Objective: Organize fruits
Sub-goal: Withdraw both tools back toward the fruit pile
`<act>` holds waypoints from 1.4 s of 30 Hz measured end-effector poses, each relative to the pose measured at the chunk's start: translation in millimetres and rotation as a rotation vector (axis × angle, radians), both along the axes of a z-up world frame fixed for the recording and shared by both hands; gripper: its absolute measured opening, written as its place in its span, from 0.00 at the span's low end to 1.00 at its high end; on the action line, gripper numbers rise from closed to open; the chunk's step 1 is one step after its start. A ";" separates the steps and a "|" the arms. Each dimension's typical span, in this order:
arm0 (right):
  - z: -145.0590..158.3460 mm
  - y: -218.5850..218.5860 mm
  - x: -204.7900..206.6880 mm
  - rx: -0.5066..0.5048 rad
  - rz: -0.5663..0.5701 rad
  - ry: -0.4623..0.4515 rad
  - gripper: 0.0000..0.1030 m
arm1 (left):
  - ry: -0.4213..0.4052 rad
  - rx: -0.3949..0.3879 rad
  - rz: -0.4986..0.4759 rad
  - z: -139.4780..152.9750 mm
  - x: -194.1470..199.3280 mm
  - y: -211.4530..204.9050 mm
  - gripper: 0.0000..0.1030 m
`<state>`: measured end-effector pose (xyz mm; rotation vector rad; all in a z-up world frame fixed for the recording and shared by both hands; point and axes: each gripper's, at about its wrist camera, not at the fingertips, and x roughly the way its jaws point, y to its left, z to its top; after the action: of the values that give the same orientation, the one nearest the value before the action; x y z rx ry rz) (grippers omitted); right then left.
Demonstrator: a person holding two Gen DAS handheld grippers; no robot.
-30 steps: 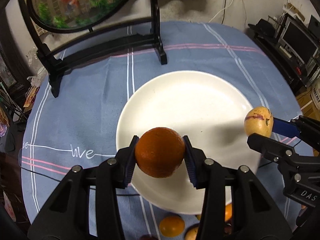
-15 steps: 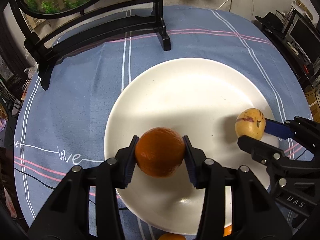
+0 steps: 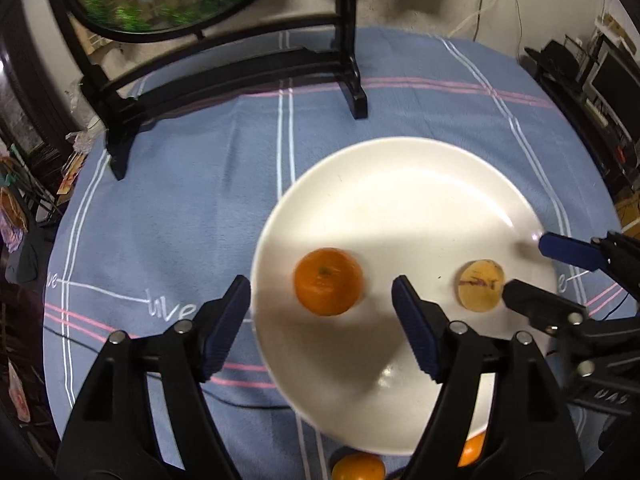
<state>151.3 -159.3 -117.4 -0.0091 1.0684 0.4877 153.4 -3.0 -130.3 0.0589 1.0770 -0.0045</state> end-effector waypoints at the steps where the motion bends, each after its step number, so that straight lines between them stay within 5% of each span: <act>1: 4.6 -2.2 -3.6 0.013 -0.006 -0.001 0.60 | -0.015 -0.005 0.006 5.7 -5.1 1.5 0.76; 11: 15.2 -8.1 -83.3 0.023 0.027 0.007 0.62 | -0.102 0.009 0.043 43.4 -78.6 14.6 0.80; 22: 25.7 10.0 -162.6 0.011 0.120 -0.039 0.62 | -0.127 0.008 0.127 52.6 -165.6 53.3 0.84; 34: 13.5 19.9 -199.9 0.001 0.152 -0.022 0.62 | -0.162 0.002 0.164 60.5 -210.6 74.7 0.85; 42: 10.6 9.5 -226.5 -0.069 0.130 -0.109 0.62 | -0.161 -0.038 0.167 46.1 -244.8 99.1 0.86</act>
<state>-75.2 -149.9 -106.8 -0.1651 0.9807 0.5609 -91.5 96.0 -84.2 -0.0645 0.9183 0.1286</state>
